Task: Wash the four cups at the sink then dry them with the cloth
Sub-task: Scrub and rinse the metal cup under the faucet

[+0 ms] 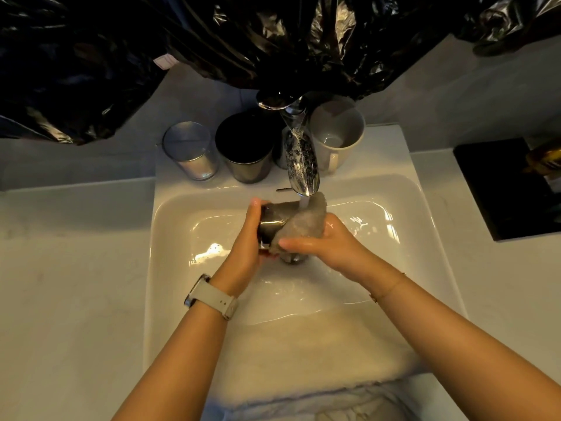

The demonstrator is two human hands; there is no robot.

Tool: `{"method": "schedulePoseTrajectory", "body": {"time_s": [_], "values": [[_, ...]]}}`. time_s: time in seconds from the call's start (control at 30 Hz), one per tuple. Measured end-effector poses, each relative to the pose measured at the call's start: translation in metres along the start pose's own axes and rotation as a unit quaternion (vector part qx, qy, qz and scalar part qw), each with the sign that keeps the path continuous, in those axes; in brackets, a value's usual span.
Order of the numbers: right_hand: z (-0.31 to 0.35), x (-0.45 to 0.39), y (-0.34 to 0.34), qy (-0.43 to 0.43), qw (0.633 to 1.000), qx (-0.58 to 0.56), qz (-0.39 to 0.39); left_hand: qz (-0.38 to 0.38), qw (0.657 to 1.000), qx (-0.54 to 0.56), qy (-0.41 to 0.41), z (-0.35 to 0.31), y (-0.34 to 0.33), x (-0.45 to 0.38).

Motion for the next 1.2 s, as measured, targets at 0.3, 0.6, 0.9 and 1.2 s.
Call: {"method": "schedulePoseTrajectory", "body": {"time_s": [0.3,0.6,0.9,1.2], "values": [[-0.017,-0.001,-0.002,-0.119,0.978,-0.157,-0.073,-0.059,0.966,-0.193,-0.161,-0.007,0.005,0.006],[-0.026,0.021,0.01,-0.052,0.937,-0.077,-0.336,-0.129,0.948,-0.238,-0.166,-0.005,-0.002,0.016],[-0.023,0.014,0.003,-0.011,0.939,-0.144,-0.311,-0.173,0.966,-0.174,-0.082,0.001,0.0,0.014],[-0.01,0.011,-0.007,0.054,0.991,0.031,-0.12,-0.152,0.987,-0.019,0.04,0.025,0.016,0.008]]}}
Point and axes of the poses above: each hand's wrist, its own x-axis away from the middle knuckle, its own y-axis out of the back of the hand, z = x × y, the point moved 8 cm from there along -x, towards the middle knuckle, and after that the axes turned 1 degree about -y, right-handed, at the moved point
